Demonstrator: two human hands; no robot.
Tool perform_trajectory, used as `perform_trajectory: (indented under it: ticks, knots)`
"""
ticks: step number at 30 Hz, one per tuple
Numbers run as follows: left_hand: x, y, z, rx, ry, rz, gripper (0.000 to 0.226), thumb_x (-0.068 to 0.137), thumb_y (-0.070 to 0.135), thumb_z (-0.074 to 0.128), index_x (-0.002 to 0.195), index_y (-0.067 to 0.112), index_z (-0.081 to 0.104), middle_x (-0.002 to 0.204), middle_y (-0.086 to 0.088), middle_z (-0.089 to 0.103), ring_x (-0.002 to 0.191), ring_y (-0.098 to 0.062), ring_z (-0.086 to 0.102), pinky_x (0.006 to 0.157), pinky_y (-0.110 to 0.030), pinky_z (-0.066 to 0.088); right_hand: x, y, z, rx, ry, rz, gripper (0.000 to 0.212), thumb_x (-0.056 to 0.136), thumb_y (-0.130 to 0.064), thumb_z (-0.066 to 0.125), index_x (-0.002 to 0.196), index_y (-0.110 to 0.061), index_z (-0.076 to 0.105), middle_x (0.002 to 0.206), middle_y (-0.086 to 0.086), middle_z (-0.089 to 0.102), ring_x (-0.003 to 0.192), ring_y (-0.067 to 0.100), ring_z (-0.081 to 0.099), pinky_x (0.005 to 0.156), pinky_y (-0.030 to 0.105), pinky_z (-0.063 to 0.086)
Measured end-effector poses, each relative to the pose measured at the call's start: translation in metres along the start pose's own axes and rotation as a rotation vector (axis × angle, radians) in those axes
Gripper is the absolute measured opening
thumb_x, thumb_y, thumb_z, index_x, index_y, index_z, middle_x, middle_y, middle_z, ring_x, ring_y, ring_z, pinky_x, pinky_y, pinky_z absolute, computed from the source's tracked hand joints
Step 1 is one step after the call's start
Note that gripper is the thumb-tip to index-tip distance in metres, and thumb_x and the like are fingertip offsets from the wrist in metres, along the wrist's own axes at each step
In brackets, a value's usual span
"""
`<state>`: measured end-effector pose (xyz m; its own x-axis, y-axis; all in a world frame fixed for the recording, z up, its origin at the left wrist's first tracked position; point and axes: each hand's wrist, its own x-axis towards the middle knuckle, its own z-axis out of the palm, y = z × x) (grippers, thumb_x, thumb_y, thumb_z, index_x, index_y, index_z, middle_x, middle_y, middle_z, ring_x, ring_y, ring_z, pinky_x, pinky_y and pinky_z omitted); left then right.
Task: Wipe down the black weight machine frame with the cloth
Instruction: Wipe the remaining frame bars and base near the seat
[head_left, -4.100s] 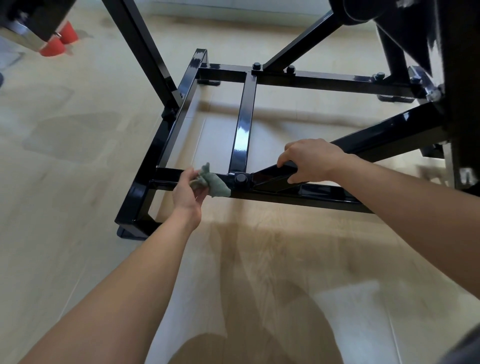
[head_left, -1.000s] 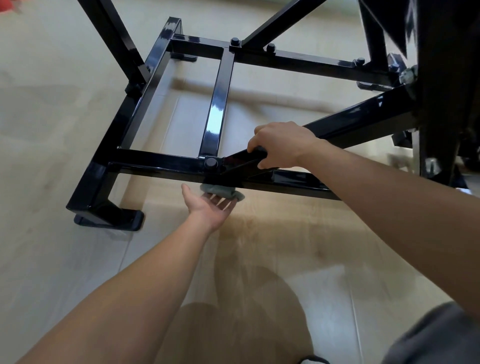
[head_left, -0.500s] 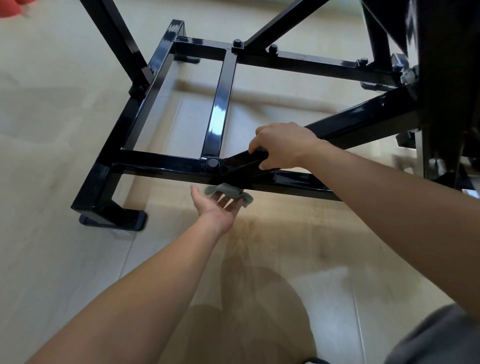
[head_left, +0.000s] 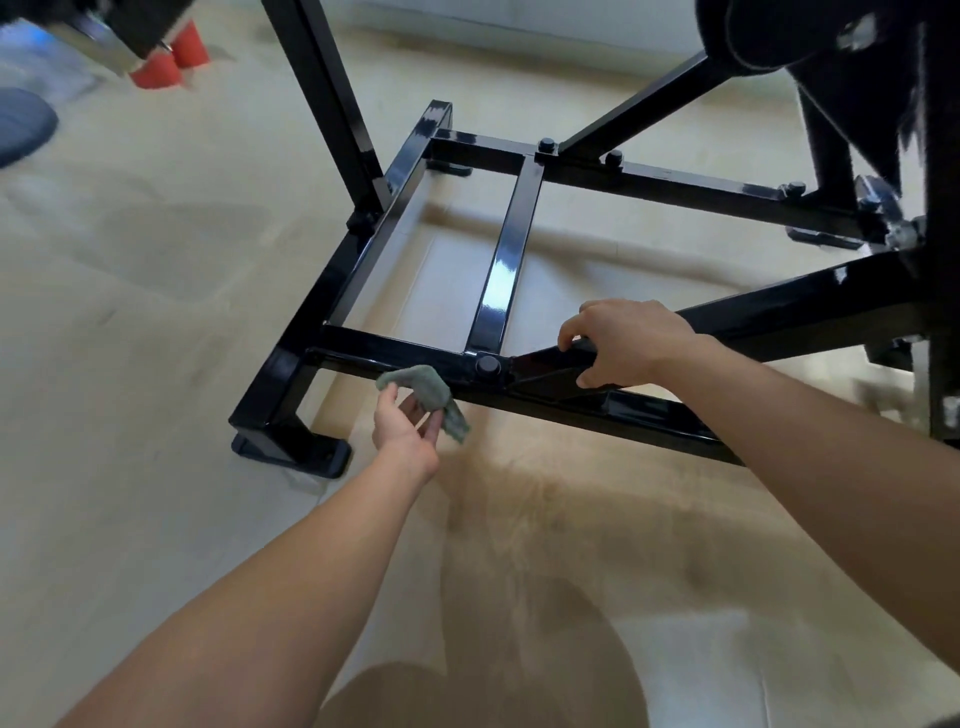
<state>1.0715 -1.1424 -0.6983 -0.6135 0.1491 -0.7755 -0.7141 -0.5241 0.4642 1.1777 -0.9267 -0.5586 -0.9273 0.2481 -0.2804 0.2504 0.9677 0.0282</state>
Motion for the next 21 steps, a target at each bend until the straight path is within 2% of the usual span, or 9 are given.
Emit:
perform_trajectory:
  ticks: [4, 7, 10, 13, 15, 18, 21]
  knots:
    - [0.004, 0.018, 0.002, 0.176, 0.017, 0.115, 0.020, 0.091, 0.028, 0.073, 0.096, 0.008, 0.071, 0.100, -0.006, 0.074, 0.091, -0.019, 0.073, 0.077, -0.031, 0.060, 0.008, -0.009, 0.003, -0.005, -0.004, -0.009, 0.040, 0.081, -0.037, 0.076, 0.119, -0.032, 0.063, 0.102, -0.007, 0.052, 0.095, 0.019, 0.052, 0.067, 0.033, 0.040]
    - [0.005, 0.022, 0.005, 0.523, 0.092, 0.412, 0.013, 0.085, 0.031, 0.079, 0.084, 0.020, 0.073, 0.087, 0.002, 0.075, 0.090, -0.020, 0.073, 0.083, -0.036, 0.059, 0.016, -0.024, 0.012, -0.046, 0.011, -0.048, 0.037, 0.086, -0.038, 0.070, 0.122, -0.031, 0.063, 0.111, -0.003, 0.056, 0.104, 0.022, 0.053, 0.071, 0.033, 0.041]
    - [0.000, 0.021, 0.013, 0.788, 0.042, 0.741, 0.011, 0.084, 0.029, 0.080, 0.092, 0.023, 0.075, 0.089, 0.009, 0.073, 0.087, -0.010, 0.069, 0.086, -0.029, 0.056, 0.023, -0.030, 0.024, -0.084, 0.028, -0.065, 0.034, 0.088, -0.039, 0.067, 0.121, -0.030, 0.062, 0.114, -0.002, 0.054, 0.107, 0.023, 0.048, 0.072, 0.034, 0.038]
    - [0.004, 0.019, 0.018, 1.100, -0.118, 0.946, 0.022, 0.085, 0.022, 0.078, 0.107, 0.021, 0.076, 0.101, 0.006, 0.069, 0.090, -0.009, 0.066, 0.080, -0.016, 0.050, 0.026, -0.028, 0.024, -0.029, 0.024, -0.057, 0.034, 0.086, -0.042, 0.069, 0.118, -0.031, 0.061, 0.110, -0.005, 0.052, 0.107, 0.021, 0.047, 0.071, 0.034, 0.040]
    - [0.010, 0.015, 0.019, 1.319, -0.199, 1.023, 0.024, 0.088, 0.024, 0.075, 0.112, 0.024, 0.075, 0.106, 0.008, 0.064, 0.098, -0.010, 0.058, 0.081, -0.023, 0.050, 0.027, -0.027, 0.023, 0.006, 0.015, -0.055, 0.035, 0.085, -0.042, 0.070, 0.117, -0.032, 0.061, 0.108, -0.007, 0.051, 0.108, 0.020, 0.047, 0.071, 0.035, 0.040]
    - [0.016, 0.016, 0.017, 1.499, -0.199, 1.079, 0.025, 0.094, 0.032, 0.068, 0.118, 0.029, 0.071, 0.112, 0.007, 0.058, 0.102, -0.010, 0.042, 0.080, -0.029, 0.050, 0.027, -0.027, 0.025, 0.005, 0.020, -0.059, 0.034, 0.085, -0.042, 0.070, 0.116, -0.033, 0.061, 0.105, -0.009, 0.048, 0.106, 0.020, 0.047, 0.070, 0.035, 0.039]
    - [0.019, 0.024, 0.014, 1.633, -0.211, 1.166, 0.025, 0.094, 0.036, 0.066, 0.118, 0.031, 0.070, 0.114, 0.006, 0.057, 0.105, -0.014, 0.044, 0.078, -0.032, 0.051, 0.026, -0.025, 0.026, -0.003, 0.014, -0.061, 0.034, 0.085, -0.043, 0.070, 0.116, -0.032, 0.061, 0.109, -0.007, 0.052, 0.106, 0.020, 0.047, 0.071, 0.036, 0.042]
